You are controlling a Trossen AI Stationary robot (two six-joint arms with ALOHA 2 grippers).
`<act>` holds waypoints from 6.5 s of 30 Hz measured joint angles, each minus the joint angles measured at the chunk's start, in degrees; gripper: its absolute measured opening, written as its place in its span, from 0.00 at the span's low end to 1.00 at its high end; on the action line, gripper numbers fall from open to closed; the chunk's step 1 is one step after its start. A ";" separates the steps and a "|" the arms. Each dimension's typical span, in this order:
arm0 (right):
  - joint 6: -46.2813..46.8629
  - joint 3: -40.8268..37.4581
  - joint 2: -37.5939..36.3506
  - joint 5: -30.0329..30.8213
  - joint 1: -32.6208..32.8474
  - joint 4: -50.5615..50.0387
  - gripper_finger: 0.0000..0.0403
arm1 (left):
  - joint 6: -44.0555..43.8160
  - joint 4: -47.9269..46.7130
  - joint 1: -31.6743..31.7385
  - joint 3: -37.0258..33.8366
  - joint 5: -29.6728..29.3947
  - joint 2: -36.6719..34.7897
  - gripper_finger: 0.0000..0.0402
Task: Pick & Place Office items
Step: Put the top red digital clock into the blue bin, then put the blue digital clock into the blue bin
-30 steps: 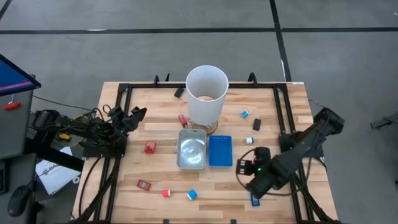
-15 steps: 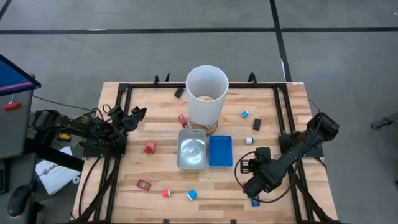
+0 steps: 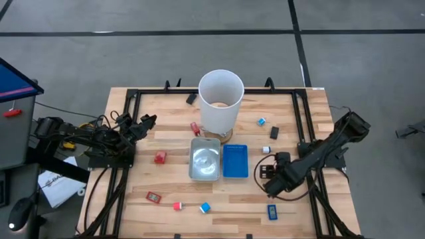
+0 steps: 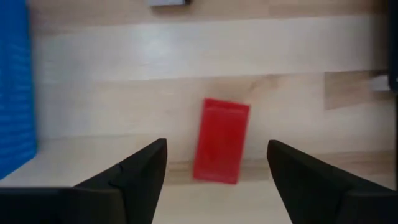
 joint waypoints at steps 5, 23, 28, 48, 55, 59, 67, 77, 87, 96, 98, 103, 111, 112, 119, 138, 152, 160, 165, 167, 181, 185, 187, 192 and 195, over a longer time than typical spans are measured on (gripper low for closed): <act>1.14 -5.49 0.00 -1.91 0.05 9.68 0.67 | -0.04 0.01 0.00 0.00 0.00 0.00 0.44; 2.33 -12.46 -0.28 -3.34 -0.04 20.36 0.67 | -0.06 0.01 0.00 0.04 0.01 0.00 0.44; 2.48 -12.52 -0.22 -3.67 -0.49 20.17 0.65 | -0.06 0.01 0.02 0.04 0.00 0.00 0.44; 1.62 -6.50 0.22 -0.26 0.90 23.14 0.40 | -0.06 0.03 0.00 0.07 0.37 0.00 0.44; -2.61 1.61 0.20 4.87 0.81 23.41 0.37 | -0.06 0.03 0.00 0.07 1.52 0.00 0.44; -10.23 6.92 0.19 9.02 0.31 22.89 0.35 | -0.09 0.01 0.00 0.07 2.80 0.00 0.44; -43.71 12.53 0.11 7.79 -5.79 23.43 0.42 | -0.08 0.00 0.00 0.07 3.43 0.00 0.44; -81.64 12.83 0.09 -6.66 -19.76 23.47 0.38 | 0.01 -0.01 0.00 0.07 4.44 0.00 0.44; -111.75 12.83 0.07 -9.21 -22.84 23.97 0.47 | 0.81 -0.88 0.00 0.07 5.30 0.00 0.44; -111.42 12.75 2.04 -7.80 -23.19 22.35 0.41 | 1.03 -1.80 0.00 0.07 5.29 0.13 0.44; -108.50 12.86 1.97 -7.63 -23.19 23.23 0.39 | 1.06 -1.91 0.00 0.07 5.29 0.11 0.44; -95.52 12.83 -0.35 -9.39 -21.90 20.82 0.35 | 1.06 -2.20 0.00 0.07 5.27 0.11 0.44; -49.68 12.88 -5.04 -12.89 -8.26 14.40 0.32 | 1.06 -3.16 0.00 0.07 5.07 0.11 0.44; -43.99 12.88 -5.03 -12.92 -5.76 14.12 0.32 | 1.06 -3.29 0.00 0.07 5.09 0.11 0.44; -9.91 12.88 -0.16 -11.56 10.29 14.24 0.33 | 1.06 -4.13 0.00 0.07 5.12 0.11 0.44; 0.25 19.51 18.96 -14.94 12.58 24.65 0.60 | -1.27 -3.88 0.00 0.07 5.29 0.11 0.44; 0.02 21.03 19.74 -13.91 13.86 12.17 0.54 | -1.08 -3.88 0.02 0.07 5.23 0.11 0.44; -1.38 20.94 19.76 -11.31 13.60 7.70 0.56 | -1.06 -3.86 0.00 0.07 5.12 0.04 0.44; -1.38 20.94 19.76 -10.37 13.62 7.61 0.57 | -1.07 -3.86 0.02 0.07 5.11 0.04 0.44; -1.40 20.94 19.76 -9.49 13.62 9.59 0.57 | -1.08 -3.77 0.02 0.07 5.11 0.04 0.44; -0.92 20.88 22.50 -10.50 13.74 10.49 0.57 | -1.37 -3.34 0.00 0.07 4.94 0.04 0.44; -0.93 20.92 23.44 -10.56 14.19 10.62 0.57 | -1.52 -3.36 0.02 0.07 4.94 0.04 0.44; -0.94 20.92 23.70 -10.54 14.56 11.35 0.57 | -2.07 -3.36 0.02 0.07 4.93 0.04 0.44; -0.92 20.88 24.53 -10.66 14.78 10.77 0.57 | -2.16 -3.40 0.02 0.07 4.94 0.04 0.44; -0.90 20.92 25.02 -10.66 14.74 11.39 0.57 | -2.17 -3.42 0.00 0.07 4.94 0.04 0.44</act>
